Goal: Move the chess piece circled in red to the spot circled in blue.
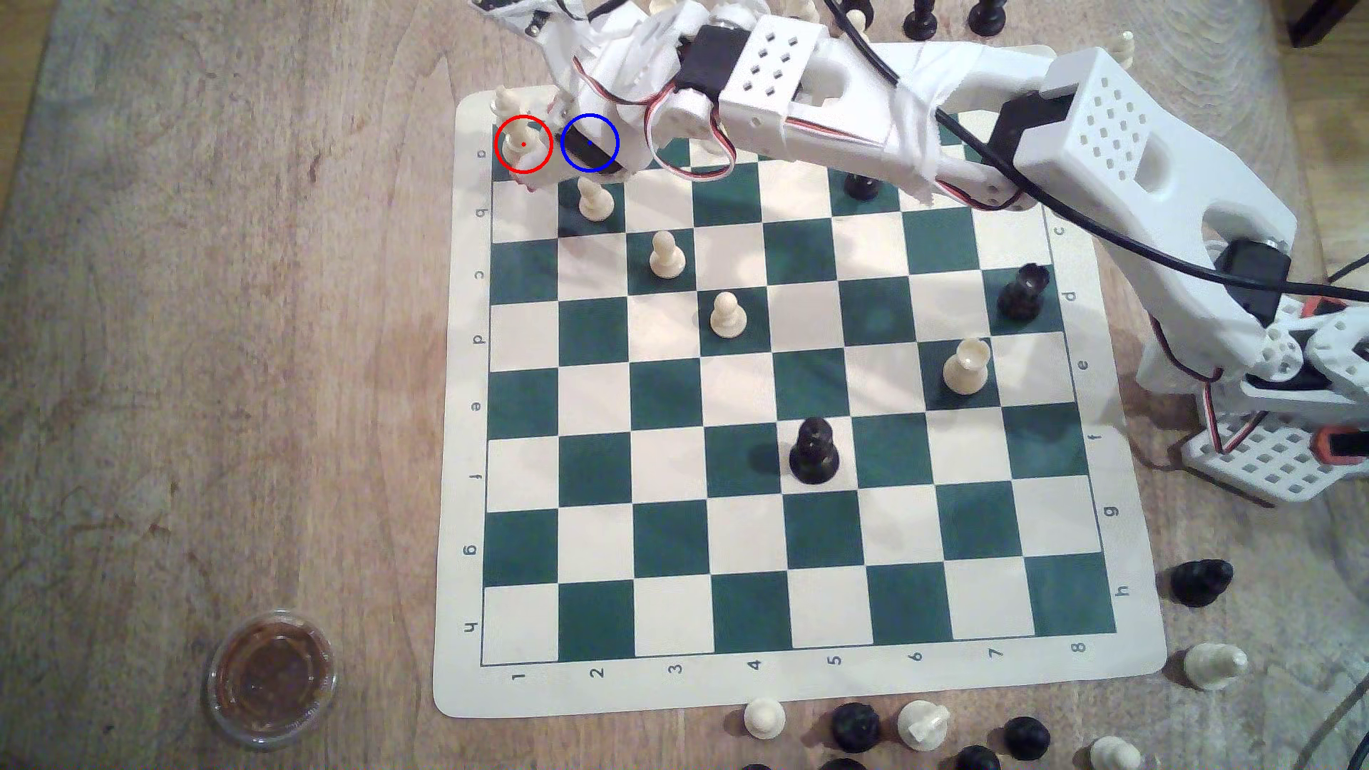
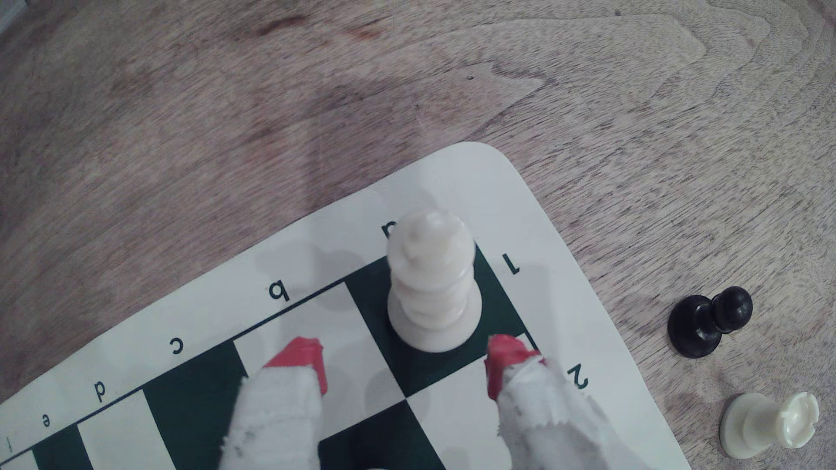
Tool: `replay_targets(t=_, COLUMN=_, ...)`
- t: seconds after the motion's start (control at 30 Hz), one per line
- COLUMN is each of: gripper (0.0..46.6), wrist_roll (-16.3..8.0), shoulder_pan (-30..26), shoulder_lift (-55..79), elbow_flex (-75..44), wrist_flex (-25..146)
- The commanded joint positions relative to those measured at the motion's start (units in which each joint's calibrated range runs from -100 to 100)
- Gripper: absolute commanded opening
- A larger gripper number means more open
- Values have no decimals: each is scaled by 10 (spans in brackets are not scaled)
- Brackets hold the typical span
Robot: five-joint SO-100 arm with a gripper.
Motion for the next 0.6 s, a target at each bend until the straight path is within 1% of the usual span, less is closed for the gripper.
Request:
replay_targets(t=0.0, gripper=189, wrist_roll=-3, shoulder_pan=2, shoulder_lift=-25, elbow_flex=-65, wrist_flex=-31)
replay_targets(t=0.33, gripper=190, wrist_roll=-2, shoulder_pan=6, shoulder_lift=-23, elbow_flex=-65, wrist_flex=-74)
replay_targets(t=0.57, gripper=180, wrist_roll=-4, shoulder_pan=8, shoulder_lift=-13, elbow_flex=-65, wrist_flex=-96)
